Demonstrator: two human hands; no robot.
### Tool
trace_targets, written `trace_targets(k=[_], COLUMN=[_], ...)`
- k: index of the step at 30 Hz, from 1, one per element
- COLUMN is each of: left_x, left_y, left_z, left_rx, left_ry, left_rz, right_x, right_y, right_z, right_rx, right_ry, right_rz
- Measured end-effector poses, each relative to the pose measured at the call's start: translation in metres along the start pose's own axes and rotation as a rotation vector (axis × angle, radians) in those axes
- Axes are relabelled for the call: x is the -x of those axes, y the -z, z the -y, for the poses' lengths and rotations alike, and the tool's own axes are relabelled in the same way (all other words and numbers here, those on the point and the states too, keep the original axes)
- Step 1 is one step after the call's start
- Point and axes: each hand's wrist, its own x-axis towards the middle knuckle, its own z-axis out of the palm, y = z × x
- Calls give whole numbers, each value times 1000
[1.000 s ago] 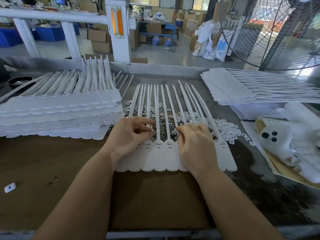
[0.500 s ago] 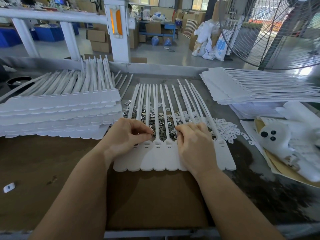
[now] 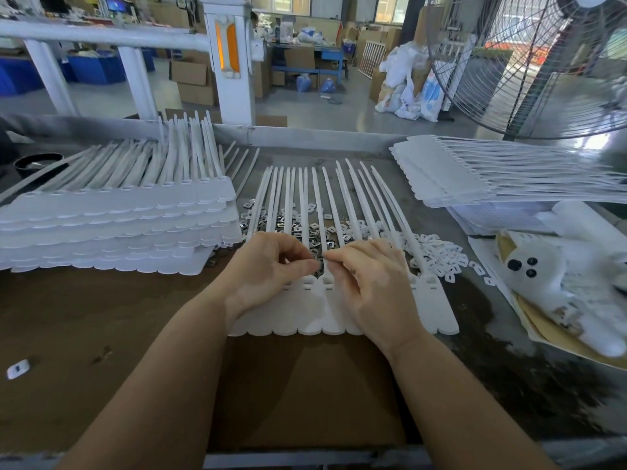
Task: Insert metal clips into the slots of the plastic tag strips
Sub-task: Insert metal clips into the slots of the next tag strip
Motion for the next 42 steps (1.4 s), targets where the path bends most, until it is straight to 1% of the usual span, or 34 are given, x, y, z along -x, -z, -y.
trace_targets(k=[3, 8, 11, 13, 16, 19, 26, 31, 34, 36, 39, 42], left_x=[0, 1, 2, 2, 3, 3, 1, 1, 1, 2, 3, 2], left_y=[-5, -6, -7, -8, -8, -11, -12, -13, -13, -13, -13, -14], left_z=[-3, -4, -4, -4, -5, -4, -1, -1, -1, -1, -2, -4], left_rx=[3, -13, -5, 0, 77, 113, 59, 19, -1, 27, 67, 126], left_ry=[0, 3, 11, 20, 11, 2, -4, 20, 27, 27, 31, 27], left_rz=[24, 36, 20, 18, 20, -13, -45, -59, -76, -62, -64, -128], right_x=[0, -1, -1, -1, -2, -2, -1, -2, -2, -2, -2, -2], right_y=[2, 4, 3, 3, 3, 2, 2, 2, 3, 4, 4, 4], right_z=[1, 1, 1, 0, 1, 1, 0, 1, 1, 2, 0, -2], right_rx=[-113, -205, -193, -175, -141, -130, -139, -131, -163, -190, -239, -312], right_ry=[24, -31, -35, -41, -36, -47, -86, -80, -97, -117, -145, -200], right_rz=[69, 50, 89, 80, 57, 66, 107, 99, 115, 123, 92, 59])
